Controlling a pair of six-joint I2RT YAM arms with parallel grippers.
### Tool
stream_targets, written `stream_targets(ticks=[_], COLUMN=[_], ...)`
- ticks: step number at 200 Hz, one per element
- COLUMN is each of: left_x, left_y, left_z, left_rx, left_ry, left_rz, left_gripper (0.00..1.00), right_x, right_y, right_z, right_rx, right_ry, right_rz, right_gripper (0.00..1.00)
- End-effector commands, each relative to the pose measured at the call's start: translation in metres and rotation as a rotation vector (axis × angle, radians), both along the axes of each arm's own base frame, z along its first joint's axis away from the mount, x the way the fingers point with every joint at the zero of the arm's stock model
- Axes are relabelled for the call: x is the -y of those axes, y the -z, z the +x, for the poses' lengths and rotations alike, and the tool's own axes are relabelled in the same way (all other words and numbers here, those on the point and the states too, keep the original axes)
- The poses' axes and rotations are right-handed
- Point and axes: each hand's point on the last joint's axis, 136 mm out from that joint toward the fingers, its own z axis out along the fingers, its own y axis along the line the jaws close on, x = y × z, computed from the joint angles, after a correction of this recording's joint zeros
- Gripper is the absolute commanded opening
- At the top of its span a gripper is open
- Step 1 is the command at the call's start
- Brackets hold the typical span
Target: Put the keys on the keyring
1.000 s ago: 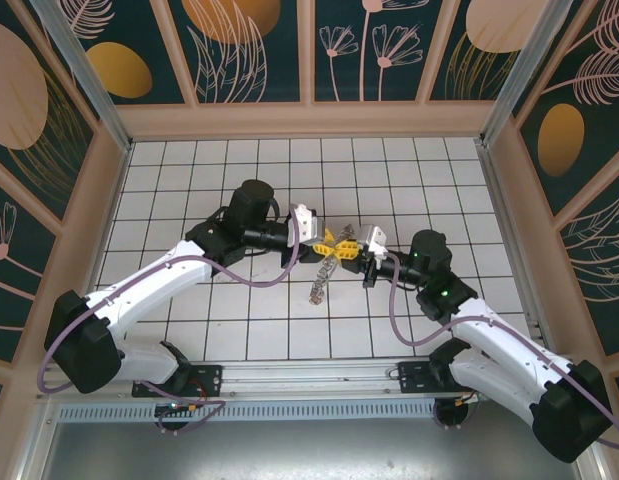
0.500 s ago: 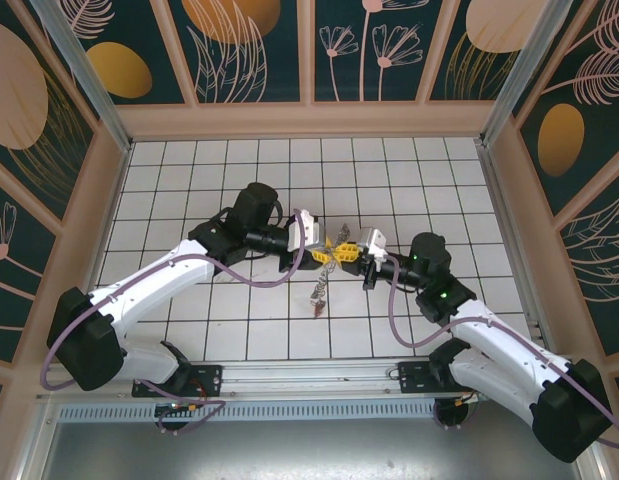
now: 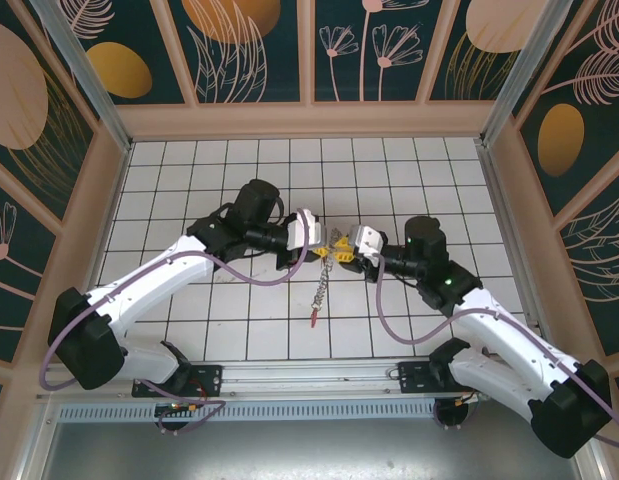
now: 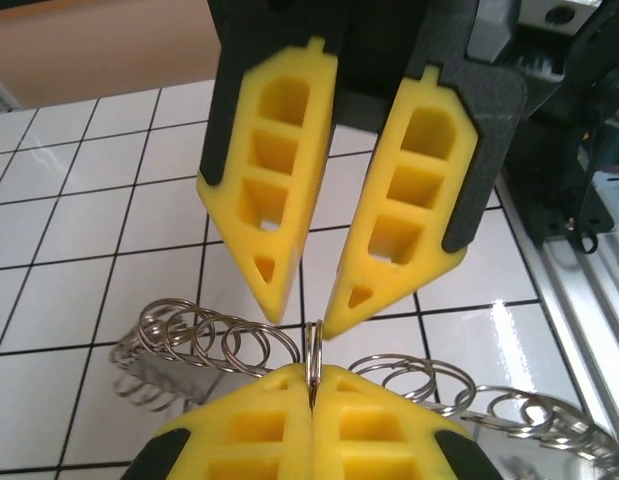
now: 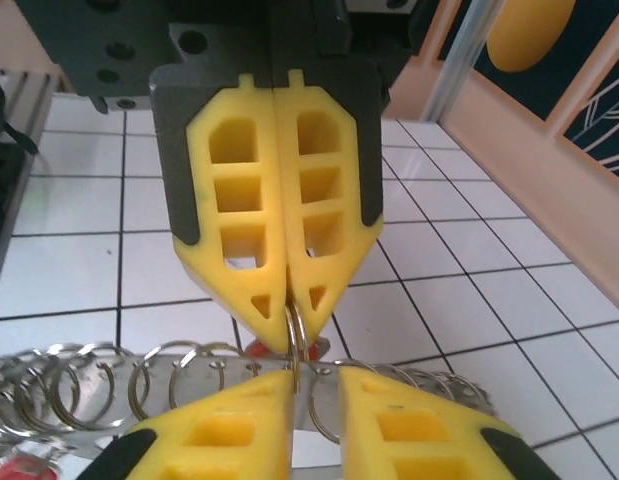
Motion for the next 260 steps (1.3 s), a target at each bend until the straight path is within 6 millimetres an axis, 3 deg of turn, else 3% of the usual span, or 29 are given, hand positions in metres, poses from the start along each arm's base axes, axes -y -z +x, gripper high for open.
stream_targets(ticks=[1, 57, 119, 260], left_x=[-0.005, 0.0, 0.003, 0.005], left_y=[0.002, 0.004, 0.012, 0.013], left_z=[0.004, 0.002, 0.001, -0.007], left_rx=[0.036, 0.006, -0.029, -0.059], left_ry=[0.004, 0.038, 0.054, 0.098], left_rz=[0.075, 0.095, 0.114, 0.092], left_gripper=[0.0, 0.0, 0.0, 0.0], right_x=[0.011, 0.0, -0.009, -0.02], right_y=[0.025, 0.014, 0.016, 0.0], right_z=[-0.002, 0.002, -0.004, -0.006], right_rx=[0.005, 0.014, -0.002, -0.004], right_ry=[-0.017, -0.056, -0.129, -0.164], right_rz=[-0.189, -0.16, -0.134, -0.05], right_gripper=[0.25, 0.29, 0.2, 0.2])
